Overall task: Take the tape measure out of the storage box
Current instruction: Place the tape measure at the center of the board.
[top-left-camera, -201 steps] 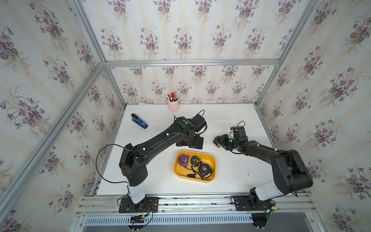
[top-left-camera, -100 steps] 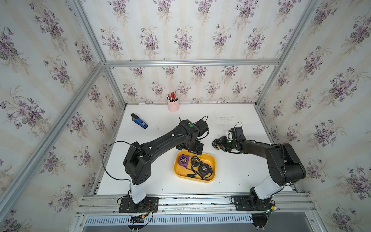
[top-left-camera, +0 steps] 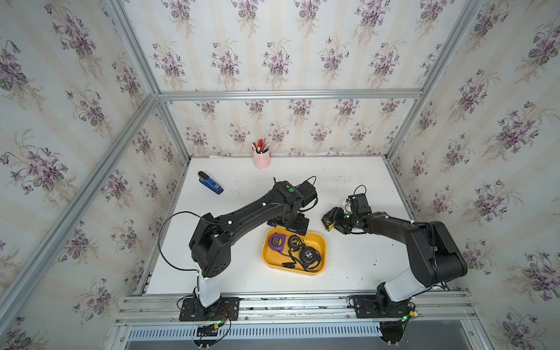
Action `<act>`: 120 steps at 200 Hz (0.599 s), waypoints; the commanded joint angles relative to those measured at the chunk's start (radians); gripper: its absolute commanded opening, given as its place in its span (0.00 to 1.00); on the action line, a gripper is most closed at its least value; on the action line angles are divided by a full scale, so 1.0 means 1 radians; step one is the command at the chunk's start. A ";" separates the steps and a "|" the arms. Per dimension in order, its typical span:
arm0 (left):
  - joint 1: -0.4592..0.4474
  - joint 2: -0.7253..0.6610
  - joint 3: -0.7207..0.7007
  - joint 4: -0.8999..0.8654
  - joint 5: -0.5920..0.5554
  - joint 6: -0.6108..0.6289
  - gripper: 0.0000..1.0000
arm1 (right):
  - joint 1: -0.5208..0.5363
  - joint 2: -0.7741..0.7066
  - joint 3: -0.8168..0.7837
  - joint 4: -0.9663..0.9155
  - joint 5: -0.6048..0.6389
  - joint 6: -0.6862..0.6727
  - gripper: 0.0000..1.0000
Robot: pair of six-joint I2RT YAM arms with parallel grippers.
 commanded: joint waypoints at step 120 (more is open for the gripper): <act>-0.013 -0.012 -0.002 -0.042 0.047 0.035 1.00 | -0.001 -0.251 0.029 -0.306 0.274 -0.040 0.84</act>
